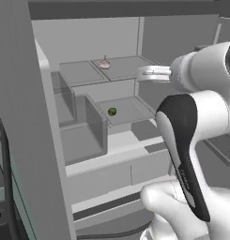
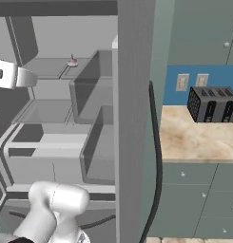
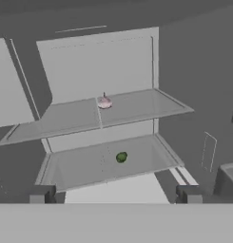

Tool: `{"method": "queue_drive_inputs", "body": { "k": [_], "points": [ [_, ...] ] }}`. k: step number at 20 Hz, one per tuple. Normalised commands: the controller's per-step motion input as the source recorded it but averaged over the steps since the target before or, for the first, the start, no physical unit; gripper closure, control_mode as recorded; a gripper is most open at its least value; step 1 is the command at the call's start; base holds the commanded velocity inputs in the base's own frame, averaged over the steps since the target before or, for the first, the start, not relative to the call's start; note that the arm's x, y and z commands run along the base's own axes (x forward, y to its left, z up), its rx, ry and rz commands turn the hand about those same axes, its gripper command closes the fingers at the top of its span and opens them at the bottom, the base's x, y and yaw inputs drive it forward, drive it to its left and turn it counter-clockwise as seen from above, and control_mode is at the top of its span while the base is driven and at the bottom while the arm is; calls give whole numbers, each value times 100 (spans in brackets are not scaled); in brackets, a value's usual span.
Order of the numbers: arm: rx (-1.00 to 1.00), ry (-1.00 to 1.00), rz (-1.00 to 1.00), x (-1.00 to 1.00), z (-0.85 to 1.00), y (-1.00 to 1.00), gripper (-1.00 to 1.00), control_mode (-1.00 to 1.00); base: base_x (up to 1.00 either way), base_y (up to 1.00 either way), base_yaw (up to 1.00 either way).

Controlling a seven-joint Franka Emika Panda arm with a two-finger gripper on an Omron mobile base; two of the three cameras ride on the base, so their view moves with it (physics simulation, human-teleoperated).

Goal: Retrieve the bottle and the shaker from the cabinet and place them next to the mixing bowl on the counter. Then add garlic from the fridge to the mixing bowl.

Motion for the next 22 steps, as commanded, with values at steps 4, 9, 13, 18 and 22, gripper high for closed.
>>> {"method": "queue_drive_inputs", "body": {
  "k": [4,9,13,18,22],
  "points": [
    [7,24,4,77,41,-15,-100,-100,0,0,0],
    [1,3,15,67,-42,-8,-100,-100,0,0,0],
    [0,0,9,58,-31,0,-100,-100,0,0,0],
    [-6,5,1,85,-12,6,-100,-100,0,0,0],
    [-12,16,0,92,0,6,-100,-100,0,0,0]
  ]
}}
